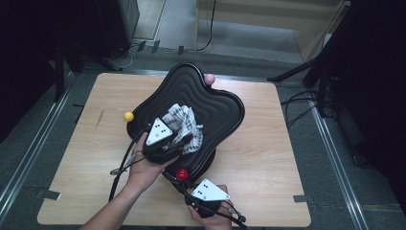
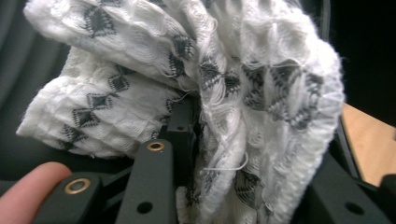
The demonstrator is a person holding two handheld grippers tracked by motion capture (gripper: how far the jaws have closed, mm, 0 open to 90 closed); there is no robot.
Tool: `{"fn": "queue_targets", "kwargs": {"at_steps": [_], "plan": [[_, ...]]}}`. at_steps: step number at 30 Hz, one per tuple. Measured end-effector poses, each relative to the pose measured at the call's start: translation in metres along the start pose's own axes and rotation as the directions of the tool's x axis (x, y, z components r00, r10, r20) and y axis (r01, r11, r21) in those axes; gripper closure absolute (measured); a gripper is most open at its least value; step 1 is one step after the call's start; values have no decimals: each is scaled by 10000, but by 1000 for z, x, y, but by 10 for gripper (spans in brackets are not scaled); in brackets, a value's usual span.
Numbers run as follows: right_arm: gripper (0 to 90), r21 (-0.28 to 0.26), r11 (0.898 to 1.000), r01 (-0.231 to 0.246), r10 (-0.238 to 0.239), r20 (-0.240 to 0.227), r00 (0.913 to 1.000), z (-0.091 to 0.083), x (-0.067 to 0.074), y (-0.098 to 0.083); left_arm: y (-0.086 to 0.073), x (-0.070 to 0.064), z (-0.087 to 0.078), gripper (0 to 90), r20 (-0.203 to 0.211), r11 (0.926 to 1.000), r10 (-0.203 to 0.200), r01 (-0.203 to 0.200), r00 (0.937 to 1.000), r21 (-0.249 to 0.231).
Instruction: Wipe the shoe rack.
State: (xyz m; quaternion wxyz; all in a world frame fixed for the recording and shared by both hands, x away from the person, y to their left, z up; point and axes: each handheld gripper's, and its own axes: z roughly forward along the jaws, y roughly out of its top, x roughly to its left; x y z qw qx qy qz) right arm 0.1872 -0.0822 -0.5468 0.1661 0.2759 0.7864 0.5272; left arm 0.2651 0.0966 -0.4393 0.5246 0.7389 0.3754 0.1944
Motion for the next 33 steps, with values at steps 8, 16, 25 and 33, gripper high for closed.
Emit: {"fn": "queue_targets", "kwargs": {"at_steps": [8,16,25,33], "plan": [[759,-14,10000,33,-33,36,10000,0,0,0,-11,-8,-5,666,1184,9965,835,-842,9894,9],[760,-16,10000,17,-17,41,10000,0,0,0,-23,1,-14,679,837,9993,294,-275,9961,-245],[760,-18,10000,8,-8,34,10000,0,0,0,-47,5,-32,680,1649,9990,437,-425,9853,-107],[760,-21,10000,27,-26,52,10000,0,0,0,-56,14,-40,689,1565,9991,405,-384,9868,-168]]}}
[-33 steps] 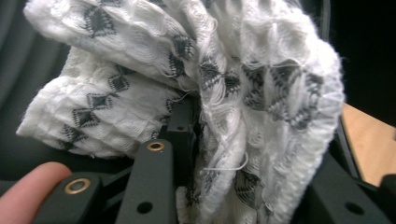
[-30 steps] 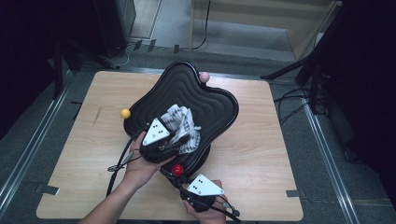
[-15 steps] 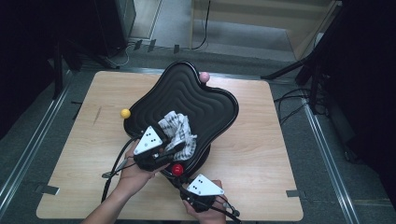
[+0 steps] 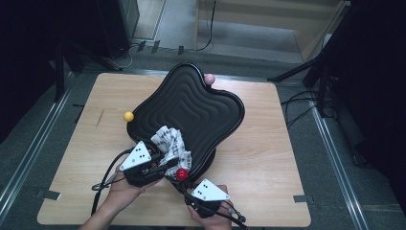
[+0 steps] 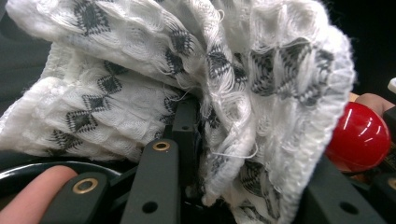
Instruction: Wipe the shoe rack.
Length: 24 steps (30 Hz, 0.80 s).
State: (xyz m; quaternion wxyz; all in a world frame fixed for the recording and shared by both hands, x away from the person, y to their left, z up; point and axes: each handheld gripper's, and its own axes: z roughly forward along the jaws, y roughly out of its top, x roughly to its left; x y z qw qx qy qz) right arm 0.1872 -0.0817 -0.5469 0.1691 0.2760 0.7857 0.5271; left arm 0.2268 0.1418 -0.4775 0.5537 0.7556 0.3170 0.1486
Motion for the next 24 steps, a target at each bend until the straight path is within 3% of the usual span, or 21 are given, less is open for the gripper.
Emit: {"fn": "queue_targets", "kwargs": {"at_steps": [11,18,24], "plan": [[760,-1,10000,-30,30,-32,10000,0,0,0,26,-9,21,706,140,9988,416,-419,9990,243],[760,3,10000,-14,14,-55,10000,0,-1,0,45,-4,38,705,207,9993,291,-295,9994,238],[760,12,10000,-33,33,-73,10000,0,-1,0,67,-2,53,699,17,9978,549,-549,9985,368]]}}
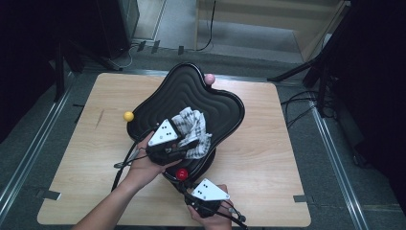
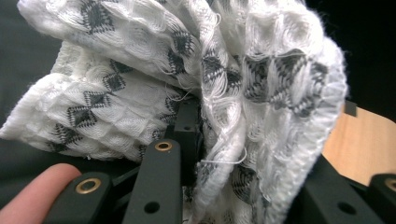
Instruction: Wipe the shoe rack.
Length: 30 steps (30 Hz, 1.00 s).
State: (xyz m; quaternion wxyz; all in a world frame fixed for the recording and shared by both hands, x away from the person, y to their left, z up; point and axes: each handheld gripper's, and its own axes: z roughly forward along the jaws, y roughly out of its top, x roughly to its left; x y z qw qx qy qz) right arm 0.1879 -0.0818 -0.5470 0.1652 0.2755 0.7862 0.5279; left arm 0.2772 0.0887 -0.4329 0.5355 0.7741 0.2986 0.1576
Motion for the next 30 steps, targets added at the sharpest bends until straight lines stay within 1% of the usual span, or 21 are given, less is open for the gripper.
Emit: {"fn": "queue_targets", "kwargs": {"at_steps": [2,3,5,6,8,9,10,13,14,15,16,17,18,19,21,22,23,24,25,27,30], "plan": [[760,-1,10000,10,-10,-10,10000,0,0,0,6,2,3,698,-155,10000,23,-23,9999,-59],[760,-1,10000,13,-13,-10,10000,0,0,0,10,5,5,698,-418,9996,-26,14,9991,-279],[760,0,10000,31,-31,-12,10000,0,0,0,13,10,4,717,-684,9984,-115,77,9976,-565],[760,-12,10000,19,-19,-10,10000,0,0,0,14,15,3,733,-819,9963,-310,242,9962,-821],[760,-17,10000,17,-17,-22,10000,0,0,0,16,23,1,765,-1165,9930,-563,435,9916,-1100],[760,-13,10000,17,-17,-28,10000,0,0,0,17,29,0,772,-1370,9888,-781,593,9875,-1367],[760,-19,10000,42,-42,-29,10000,0,0,0,18,33,-1,776,-1523,9861,-893,659,9843,-1526],[760,-5,10000,31,-31,-44,10000,1,0,0,25,50,-1,782,-2282,9697,-1534,1021,9614,-2217],[760,-3,10000,30,-30,-46,10000,1,0,0,27,54,-1,783,-2400,9660,-1663,1091,9564,-2343],[760,-4,10000,35,-35,-40,10000,1,0,0,31,60,0,782,-2622,9609,-1826,1156,9476,-2516],[760,-11,10000,59,-59,-24,10000,1,0,0,35,65,2,782,-2786,9569,-1912,1156,9412,-2665],[760,-10,10000,62,-62,-26,10000,1,0,0,39,70,4,782,-2918,9549,-1925,1103,9369,-2756],[760,-8,10000,64,-64,-24,10000,1,0,0,44,75,7,781,-2974,9537,-1933,1079,9350,-2807],[760,-10,10000,62,-62,-27,10000,1,0,0,48,79,10,780,-3086,9523,-1941,1034,9312,-2870],[760,-2,10000,47,-47,-43,10000,1,0,0,57,88,17,778,-3211,9536,-1950,1026,9268,-2831],[760,-15,10000,68,-68,-32,10000,1,0,0,61,93,21,778,-3286,9536,-2001,1064,9230,-2817],[760,-6,10000,43,-43,-57,10000,1,0,0,65,97,26,778,-3306,9548,-2003,1082,9222,-2767],[760,-9,10000,50,-50,-60,10000,1,0,0,68,101,30,777,-3224,9547,-2053,1165,9241,-2739],[760,-11,10000,49,-49,-66,10000,1,0,0,72,107,34,780,-3052,9523,-2179,1334,9270,-2745],[761,-2,10000,64,-64,-74,10000,1,-1,0,76,112,40,790,-2912,9507,-2257,1449,9297,-2742],[760,-33,10000,81,-81,-80,9999,1,-1,0,79,117,50,792,-2867,9568,-2171,1452,9331,-2519]]}}
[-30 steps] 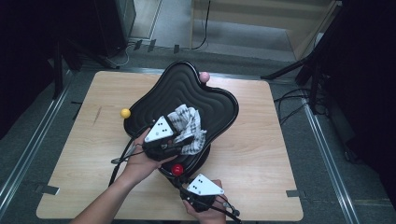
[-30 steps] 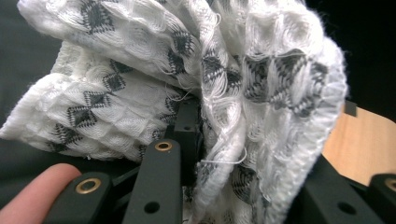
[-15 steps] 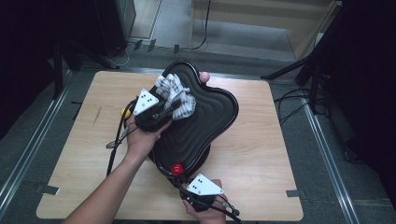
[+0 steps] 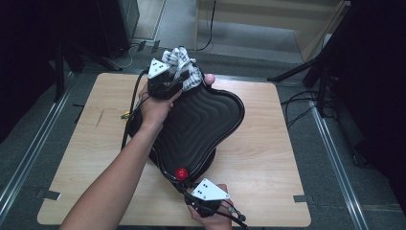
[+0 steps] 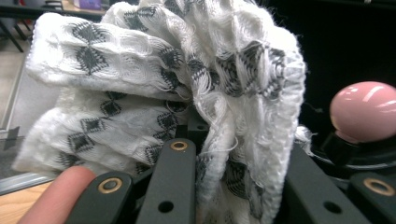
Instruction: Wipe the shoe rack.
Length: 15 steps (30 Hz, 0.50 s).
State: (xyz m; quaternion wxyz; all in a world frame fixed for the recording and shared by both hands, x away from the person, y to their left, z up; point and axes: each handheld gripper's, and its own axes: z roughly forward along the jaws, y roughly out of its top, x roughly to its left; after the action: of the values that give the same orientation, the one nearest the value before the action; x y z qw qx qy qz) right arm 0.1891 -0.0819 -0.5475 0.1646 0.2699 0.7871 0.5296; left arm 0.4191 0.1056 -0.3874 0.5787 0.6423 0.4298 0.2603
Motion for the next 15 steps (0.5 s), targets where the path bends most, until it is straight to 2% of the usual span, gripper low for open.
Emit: {"fn": "queue_targets", "kwargs": {"at_steps": [3,6,10,12,15], "plan": [[760,-10,10000,-13,13,-2,10000,0,0,0,-2,2,3,790,-115,9999,-30,32,9999,117],[760,14,10000,-19,19,-6,10000,0,0,0,-4,3,-2,789,-371,9994,202,-191,9991,300],[760,19,10000,13,-13,-11,10000,0,0,0,-12,8,-18,789,-777,9977,390,-344,9962,591],[761,22,10000,26,-26,2,10000,0,0,0,-18,10,-25,789,-838,9968,503,-448,9952,661],[761,32,10000,15,-15,18,10000,0,0,0,-27,13,-37,789,-1021,9938,852,-772,9911,797]]}}
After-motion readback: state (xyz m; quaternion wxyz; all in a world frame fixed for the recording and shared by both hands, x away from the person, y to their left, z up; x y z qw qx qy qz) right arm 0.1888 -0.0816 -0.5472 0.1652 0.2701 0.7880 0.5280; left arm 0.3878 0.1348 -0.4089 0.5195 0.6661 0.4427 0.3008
